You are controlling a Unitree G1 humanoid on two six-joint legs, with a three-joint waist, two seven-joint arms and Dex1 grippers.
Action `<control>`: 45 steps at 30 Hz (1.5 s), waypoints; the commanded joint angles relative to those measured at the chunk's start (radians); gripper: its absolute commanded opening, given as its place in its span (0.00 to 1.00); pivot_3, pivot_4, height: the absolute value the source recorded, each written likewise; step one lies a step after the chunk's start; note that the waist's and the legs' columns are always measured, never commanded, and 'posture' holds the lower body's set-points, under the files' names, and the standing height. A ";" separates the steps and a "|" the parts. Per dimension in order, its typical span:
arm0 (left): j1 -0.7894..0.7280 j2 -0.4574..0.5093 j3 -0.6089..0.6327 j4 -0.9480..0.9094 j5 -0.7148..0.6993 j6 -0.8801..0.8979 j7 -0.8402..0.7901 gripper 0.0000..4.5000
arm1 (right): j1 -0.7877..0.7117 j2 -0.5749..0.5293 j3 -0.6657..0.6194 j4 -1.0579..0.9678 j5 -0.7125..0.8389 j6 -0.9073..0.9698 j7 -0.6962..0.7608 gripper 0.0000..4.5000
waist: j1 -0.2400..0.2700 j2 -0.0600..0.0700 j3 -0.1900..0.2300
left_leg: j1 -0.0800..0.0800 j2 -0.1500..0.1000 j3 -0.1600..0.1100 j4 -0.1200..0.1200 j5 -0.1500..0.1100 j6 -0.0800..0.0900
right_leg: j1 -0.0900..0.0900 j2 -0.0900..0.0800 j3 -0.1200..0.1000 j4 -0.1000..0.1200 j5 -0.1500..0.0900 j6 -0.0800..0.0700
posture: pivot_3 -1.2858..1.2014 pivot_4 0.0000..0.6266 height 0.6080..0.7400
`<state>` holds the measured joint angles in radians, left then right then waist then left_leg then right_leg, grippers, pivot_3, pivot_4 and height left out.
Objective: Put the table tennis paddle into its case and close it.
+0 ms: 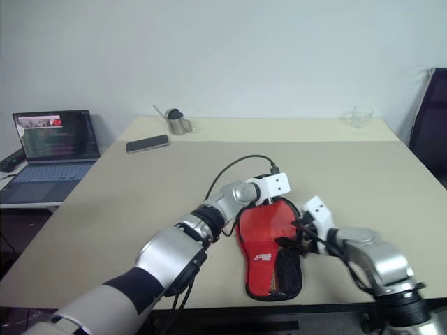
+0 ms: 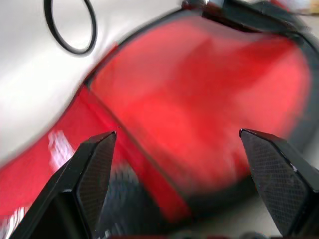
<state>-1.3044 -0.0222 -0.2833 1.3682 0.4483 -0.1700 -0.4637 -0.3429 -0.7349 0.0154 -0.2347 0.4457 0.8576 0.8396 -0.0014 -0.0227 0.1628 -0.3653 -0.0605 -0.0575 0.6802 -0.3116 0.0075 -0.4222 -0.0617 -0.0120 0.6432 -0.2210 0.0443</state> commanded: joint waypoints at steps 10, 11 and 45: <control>0.178 0.114 0.176 -0.401 -0.349 0.184 -0.498 0.72 | -0.294 -0.088 -0.086 0.345 -0.057 -0.180 0.062 0.97 | -0.004 0.000 0.000 | 0.001 0.001 0.002 0.000 0.000 0.000 | 0.000 0.000 0.001 0.001 0.000 0.000 | 0.52 0.24 1.00; 0.227 0.112 0.170 -0.457 -0.362 0.206 -0.510 0.72 | -0.345 -0.059 -0.086 0.397 -0.067 -0.201 0.037 0.97 | -0.008 0.001 0.000 | 0.001 0.001 0.002 0.000 0.000 0.000 | 0.000 0.000 0.002 0.001 0.000 0.000 | 0.52 0.24 1.00; 0.734 0.068 0.086 -1.119 -0.434 0.691 -0.114 0.99 | -0.937 0.560 -0.173 1.522 -0.297 -0.715 -0.485 0.97 | -0.031 0.004 -0.002 | 0.000 0.000 0.002 0.000 0.002 -0.004 | -0.002 -0.008 0.006 0.002 0.000 -0.001 | 0.52 0.24 1.00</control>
<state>-0.5944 0.0410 -0.1799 0.2694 0.0196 0.4929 -0.5782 -1.2499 -0.1860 -0.1417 1.2944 0.1549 0.1712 0.3686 -0.0328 -0.0187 0.1612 -0.3652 -0.0601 -0.0552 0.6799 -0.3092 0.0035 -0.4246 -0.0695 -0.0060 0.6457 -0.2206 0.0431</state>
